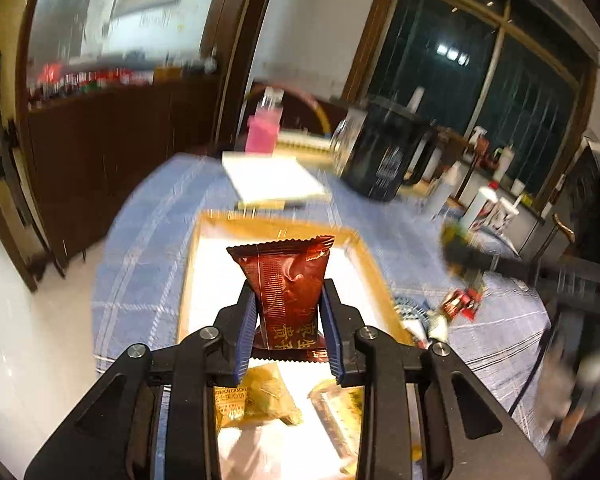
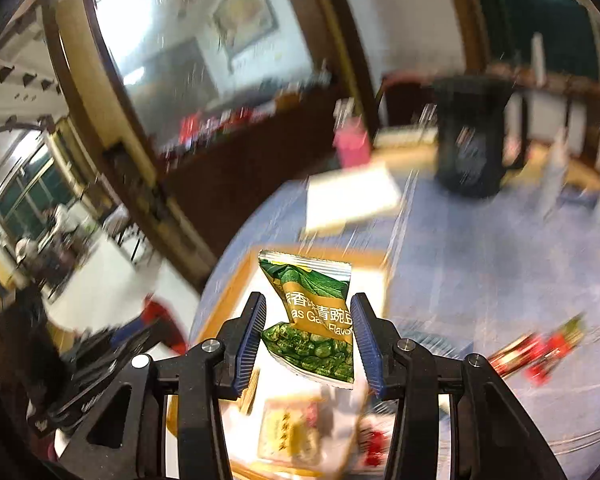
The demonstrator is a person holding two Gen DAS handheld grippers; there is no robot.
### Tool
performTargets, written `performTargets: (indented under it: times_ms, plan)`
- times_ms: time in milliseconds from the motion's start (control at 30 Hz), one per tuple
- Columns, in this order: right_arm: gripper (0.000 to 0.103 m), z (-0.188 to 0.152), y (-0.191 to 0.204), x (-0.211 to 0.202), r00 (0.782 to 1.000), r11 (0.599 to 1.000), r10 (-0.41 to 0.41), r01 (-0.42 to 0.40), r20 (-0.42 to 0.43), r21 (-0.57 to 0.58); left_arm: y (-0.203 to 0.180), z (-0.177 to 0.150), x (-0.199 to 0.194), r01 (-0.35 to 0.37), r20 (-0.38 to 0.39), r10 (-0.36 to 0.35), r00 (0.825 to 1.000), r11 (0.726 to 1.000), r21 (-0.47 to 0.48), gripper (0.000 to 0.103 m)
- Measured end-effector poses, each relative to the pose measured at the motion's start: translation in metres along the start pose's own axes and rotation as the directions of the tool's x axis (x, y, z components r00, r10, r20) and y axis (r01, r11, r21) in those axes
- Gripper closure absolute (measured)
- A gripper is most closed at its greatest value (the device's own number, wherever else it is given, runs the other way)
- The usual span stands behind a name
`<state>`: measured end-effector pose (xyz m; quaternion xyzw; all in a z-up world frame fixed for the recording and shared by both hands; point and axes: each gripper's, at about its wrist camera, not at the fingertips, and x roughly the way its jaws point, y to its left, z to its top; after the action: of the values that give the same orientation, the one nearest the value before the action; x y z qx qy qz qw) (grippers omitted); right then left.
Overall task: Organize snacks
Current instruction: 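Carry both packs over the tray and open both tools to release them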
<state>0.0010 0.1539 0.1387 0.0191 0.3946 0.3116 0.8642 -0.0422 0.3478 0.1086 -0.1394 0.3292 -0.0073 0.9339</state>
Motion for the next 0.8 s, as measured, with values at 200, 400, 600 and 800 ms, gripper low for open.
performTargets:
  times_ms: [200, 400, 600, 800]
  plan:
    - [0.058, -0.037, 0.01, 0.095, 0.987, 1.0, -0.001, 0.006, -0.163, 0.031, 0.018, -0.013, 0.05, -0.002, -0.133, -0.007, 0.991, 0.998, -0.064, 0.075]
    - [0.052, -0.048, 0.004, 0.121, 0.978, 0.998, -0.007, 0.021, -0.209, 0.067, 0.031, -0.02, 0.047, 0.004, -0.128, -0.022, 0.992, 0.99, -0.14, 0.065]
    - [0.051, -0.039, -0.009, 0.09, 0.988, 0.995, 0.03, -0.016, -0.154, 0.095, 0.031, -0.023, 0.018, -0.007, -0.081, -0.006, 0.997, 0.988, -0.156, 0.06]
    - [0.045, -0.041, -0.069, 0.012, 0.999, 0.99, -0.02, 0.024, -0.035, 0.141, 0.0, -0.05, -0.045, 0.085, 0.02, -0.083, 0.996, 0.981, -0.177, 0.046]
